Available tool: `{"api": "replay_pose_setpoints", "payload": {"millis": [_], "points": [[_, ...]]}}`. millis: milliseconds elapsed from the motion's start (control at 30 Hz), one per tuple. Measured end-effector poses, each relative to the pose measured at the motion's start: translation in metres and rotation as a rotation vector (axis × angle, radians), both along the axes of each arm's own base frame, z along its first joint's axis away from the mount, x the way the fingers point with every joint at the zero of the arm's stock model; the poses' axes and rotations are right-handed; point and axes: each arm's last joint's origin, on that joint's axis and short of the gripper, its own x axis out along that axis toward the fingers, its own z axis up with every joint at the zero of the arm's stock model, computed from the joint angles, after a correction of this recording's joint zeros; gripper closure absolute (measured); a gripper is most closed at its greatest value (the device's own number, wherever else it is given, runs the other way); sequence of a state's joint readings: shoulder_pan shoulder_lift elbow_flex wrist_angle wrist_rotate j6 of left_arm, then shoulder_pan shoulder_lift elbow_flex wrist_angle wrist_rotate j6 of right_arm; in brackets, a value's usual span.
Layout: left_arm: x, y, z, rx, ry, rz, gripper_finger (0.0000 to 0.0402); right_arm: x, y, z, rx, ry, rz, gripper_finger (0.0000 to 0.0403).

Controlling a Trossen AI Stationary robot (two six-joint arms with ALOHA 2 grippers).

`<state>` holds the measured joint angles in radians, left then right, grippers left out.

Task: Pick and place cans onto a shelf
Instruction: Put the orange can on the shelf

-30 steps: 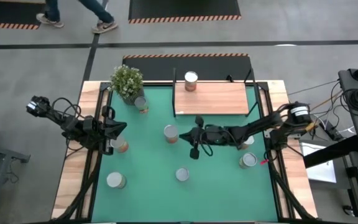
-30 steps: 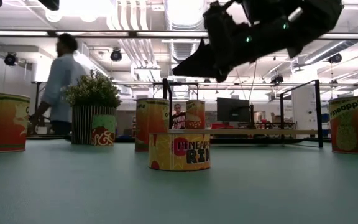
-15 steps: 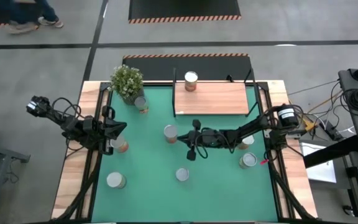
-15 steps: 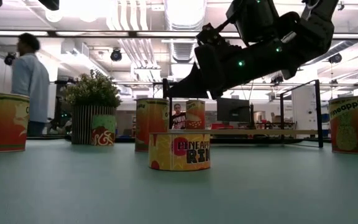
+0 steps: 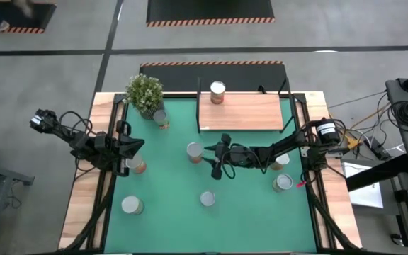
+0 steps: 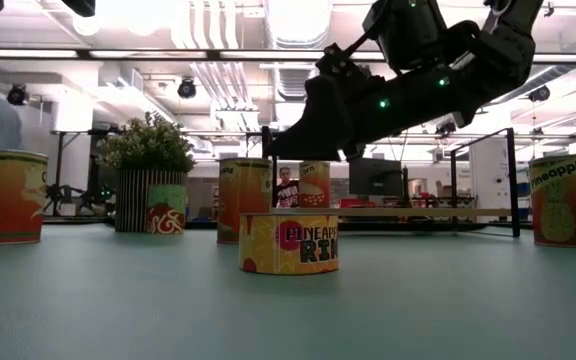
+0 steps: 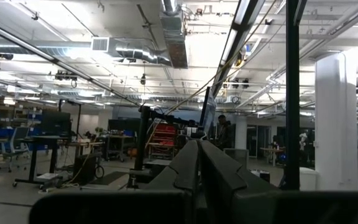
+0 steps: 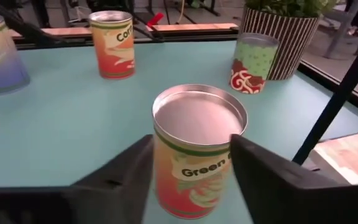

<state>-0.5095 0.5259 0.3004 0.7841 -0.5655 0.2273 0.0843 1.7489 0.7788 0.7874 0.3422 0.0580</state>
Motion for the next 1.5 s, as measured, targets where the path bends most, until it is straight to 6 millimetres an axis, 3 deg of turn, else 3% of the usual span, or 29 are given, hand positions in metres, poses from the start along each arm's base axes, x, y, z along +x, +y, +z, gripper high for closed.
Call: {"api": "replay_pose_setpoints", "payload": {"millis": [233,367,600,833,1233,1400,1500], "points": [[0.0,0.0,0.0,0.009,0.001,0.005,0.0402,-0.001,-0.004,-0.004,0.042,0.028,-0.024,0.0072],[0.0,0.0,0.0,0.01,0.002,0.005,0.0402,-0.001,-0.004,-0.005,0.032,0.041,-0.02,0.0036],[0.0,0.0,0.0,0.01,0.002,0.005,0.0402,0.0,-0.004,-0.01,0.017,0.054,-0.018,0.0035],[0.0,0.0,0.0,0.01,0.002,0.005,0.0402,0.008,-0.006,-0.037,0.021,0.052,-0.024,0.0035],[0.0,0.0,0.0,0.016,0.003,0.008,0.0402,0.048,-0.012,-0.05,-0.007,0.028,-0.067,0.0035],[0.0,0.0,0.0,0.016,0.003,0.009,0.0402,0.053,-0.016,-0.052,0.013,0.021,-0.08,0.0041],[0.0,0.0,0.0,0.017,0.003,0.009,0.0402,0.052,-0.017,-0.052,0.026,0.018,-0.085,0.0066]]}}
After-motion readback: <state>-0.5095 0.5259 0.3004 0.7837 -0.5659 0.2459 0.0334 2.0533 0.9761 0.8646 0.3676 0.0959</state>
